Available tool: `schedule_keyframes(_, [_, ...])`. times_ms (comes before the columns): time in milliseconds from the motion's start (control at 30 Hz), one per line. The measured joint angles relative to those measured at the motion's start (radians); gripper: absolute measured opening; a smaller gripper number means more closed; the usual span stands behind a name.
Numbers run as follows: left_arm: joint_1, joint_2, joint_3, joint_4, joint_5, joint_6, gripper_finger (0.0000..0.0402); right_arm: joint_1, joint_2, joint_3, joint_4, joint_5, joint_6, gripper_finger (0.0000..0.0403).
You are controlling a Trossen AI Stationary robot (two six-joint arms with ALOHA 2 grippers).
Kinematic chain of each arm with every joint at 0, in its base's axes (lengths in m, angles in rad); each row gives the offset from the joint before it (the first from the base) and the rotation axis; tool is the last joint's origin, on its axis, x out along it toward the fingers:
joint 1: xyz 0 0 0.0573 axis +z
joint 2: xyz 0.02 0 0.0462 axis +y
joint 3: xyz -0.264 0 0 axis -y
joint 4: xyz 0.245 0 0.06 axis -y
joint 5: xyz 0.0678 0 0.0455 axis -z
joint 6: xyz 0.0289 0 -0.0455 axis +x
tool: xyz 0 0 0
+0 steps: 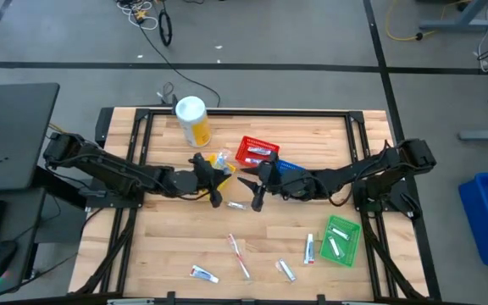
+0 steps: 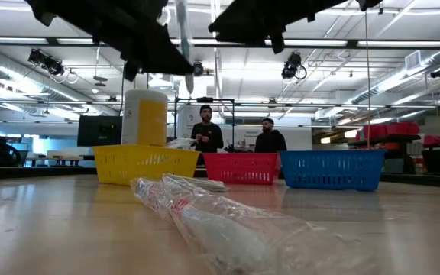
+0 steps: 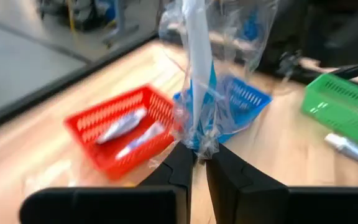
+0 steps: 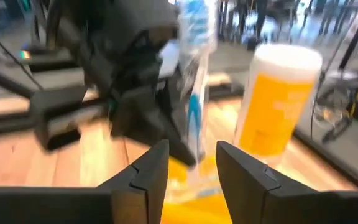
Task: Pick & Place Travel size toiletries
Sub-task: Put the blue toothbrush into the yellow bin
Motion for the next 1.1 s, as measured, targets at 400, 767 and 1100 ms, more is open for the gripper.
schedule_keyframes(400, [0.131, -0.009, 0.0, -0.513, 0.214, -0.387, 0.0036, -0.001, -0.003, 0.0, -0.283, -0.001, 0.171, 0.015])
schedule_keyframes(767, [0.149, -0.009, 0.0, -0.573, 0.301, -0.398, 0.0046, -0.001, -0.003, 0.0, -0.298, -0.001, 0.171, 0.0147])
schedule_keyframes(1100, [0.163, -0.009, 0.0, -0.652, 0.296, -0.4, 0.0047, -0.001, -0.003, 0.0, -0.298, -0.001, 0.171, 0.0142])
